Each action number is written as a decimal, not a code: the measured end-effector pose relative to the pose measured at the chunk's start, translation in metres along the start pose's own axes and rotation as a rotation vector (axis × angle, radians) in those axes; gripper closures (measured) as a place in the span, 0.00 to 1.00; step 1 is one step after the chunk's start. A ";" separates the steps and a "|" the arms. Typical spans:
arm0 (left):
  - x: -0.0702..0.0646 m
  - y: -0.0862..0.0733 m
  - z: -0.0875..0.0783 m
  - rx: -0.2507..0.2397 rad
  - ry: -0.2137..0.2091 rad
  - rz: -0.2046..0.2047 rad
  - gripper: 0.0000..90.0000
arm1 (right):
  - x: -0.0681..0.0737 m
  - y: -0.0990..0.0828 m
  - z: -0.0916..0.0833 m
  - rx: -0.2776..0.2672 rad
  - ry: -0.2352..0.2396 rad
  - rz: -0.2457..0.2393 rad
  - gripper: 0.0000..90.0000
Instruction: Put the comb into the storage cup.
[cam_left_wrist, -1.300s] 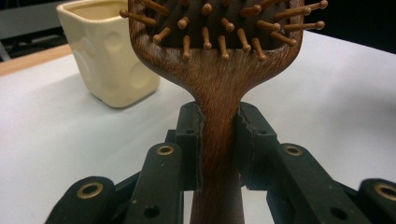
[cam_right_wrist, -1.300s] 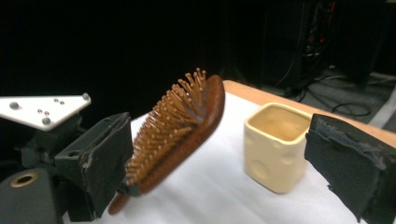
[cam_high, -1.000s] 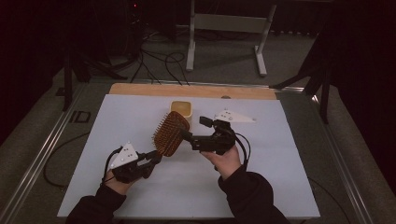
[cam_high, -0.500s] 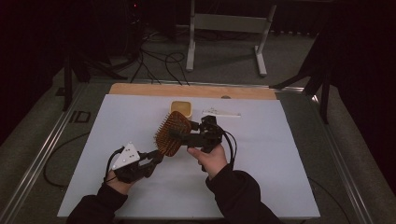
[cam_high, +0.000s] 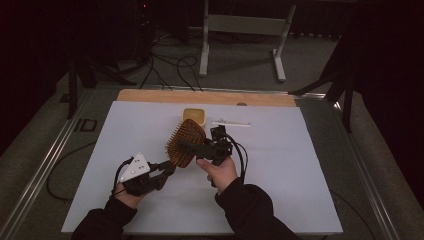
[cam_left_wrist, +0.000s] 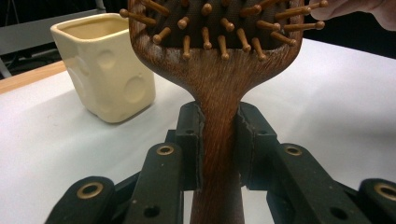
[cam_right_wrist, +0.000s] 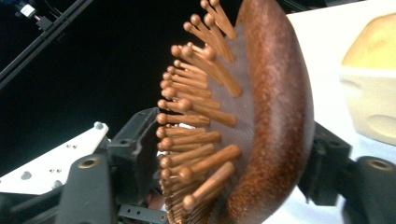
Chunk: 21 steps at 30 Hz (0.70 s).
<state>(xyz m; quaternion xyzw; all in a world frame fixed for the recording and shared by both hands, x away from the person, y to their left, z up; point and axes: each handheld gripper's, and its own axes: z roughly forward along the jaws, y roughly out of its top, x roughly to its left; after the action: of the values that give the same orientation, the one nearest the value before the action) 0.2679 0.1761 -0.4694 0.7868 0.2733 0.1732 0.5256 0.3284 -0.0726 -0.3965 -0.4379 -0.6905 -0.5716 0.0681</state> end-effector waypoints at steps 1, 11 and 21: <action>0.001 0.000 0.000 0.002 -0.006 -0.005 0.82 | 0.000 -0.001 0.000 -0.001 0.004 0.006 0.42; 0.002 -0.001 0.002 -0.012 -0.042 -0.015 0.82 | 0.010 -0.002 -0.003 -0.008 -0.024 -0.053 0.53; 0.002 -0.003 0.004 -0.022 -0.043 -0.029 0.82 | 0.015 -0.004 -0.003 -0.031 -0.045 -0.086 0.57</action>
<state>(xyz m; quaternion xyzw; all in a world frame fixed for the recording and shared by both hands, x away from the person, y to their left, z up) 0.2709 0.1748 -0.4734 0.7805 0.2712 0.1516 0.5424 0.3154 -0.0674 -0.3890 -0.4215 -0.7010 -0.5748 0.0212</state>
